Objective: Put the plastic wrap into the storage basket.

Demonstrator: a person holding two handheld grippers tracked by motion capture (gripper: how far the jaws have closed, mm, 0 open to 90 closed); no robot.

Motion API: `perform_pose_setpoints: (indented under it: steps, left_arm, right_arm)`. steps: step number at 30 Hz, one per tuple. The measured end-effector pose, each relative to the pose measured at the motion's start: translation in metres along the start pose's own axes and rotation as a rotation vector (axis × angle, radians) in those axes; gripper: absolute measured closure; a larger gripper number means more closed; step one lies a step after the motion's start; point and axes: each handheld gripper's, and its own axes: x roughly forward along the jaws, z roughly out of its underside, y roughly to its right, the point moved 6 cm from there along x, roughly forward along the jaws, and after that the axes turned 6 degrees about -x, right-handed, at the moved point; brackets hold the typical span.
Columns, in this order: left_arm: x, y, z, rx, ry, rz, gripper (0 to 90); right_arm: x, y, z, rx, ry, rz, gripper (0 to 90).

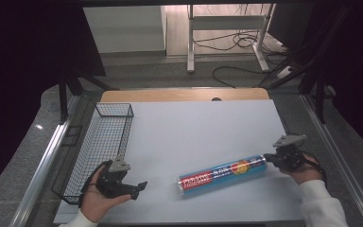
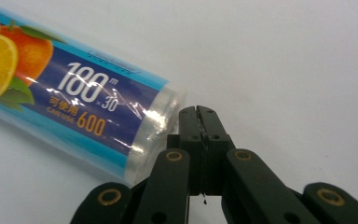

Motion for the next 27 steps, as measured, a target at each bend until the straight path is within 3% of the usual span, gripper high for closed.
perform_pose_setpoints:
  steps: [7, 14, 15, 16, 18, 22, 25, 27]
  left_arm:
    - [0.000, 0.000, 0.000, -0.001, 0.001, -0.001, 12.1]
    - [0.001, 0.001, -0.001, 0.004, 0.000, -0.009, 12.1]
    - [0.001, 0.001, -0.001, 0.008, 0.001, -0.011, 12.1]
    - [0.002, 0.001, -0.002, 0.013, 0.001, -0.013, 12.1]
    - [0.002, 0.001, -0.003, 0.016, 0.001, -0.013, 12.0]
    - [0.005, 0.004, -0.007, 0.016, 0.007, -0.003, 11.6]
    - [0.006, 0.007, -0.011, 0.019, 0.013, 0.003, 10.9]
    - [0.007, 0.008, -0.013, 0.021, 0.018, 0.005, 10.8]
  right_arm:
    - [-0.004, 0.006, 0.000, 0.040, 0.021, 0.018, 89.5]
    - [-0.026, 0.010, 0.001, 0.161, 0.107, 0.060, 88.4]
    - [-0.026, 0.010, 0.001, 0.161, 0.107, 0.060, 88.4]
    - [-0.035, 0.008, 0.001, 0.196, 0.135, 0.068, 83.8]
    - [-0.042, 0.005, 0.003, 0.218, 0.142, 0.073, 77.3]
    - [-0.054, -0.006, 0.009, 0.281, 0.165, 0.077, 45.7]
    - [-0.062, -0.018, 0.012, 0.283, 0.184, 0.093, 34.4]
    - [-0.065, -0.021, 0.013, 0.287, 0.191, 0.092, 31.9]
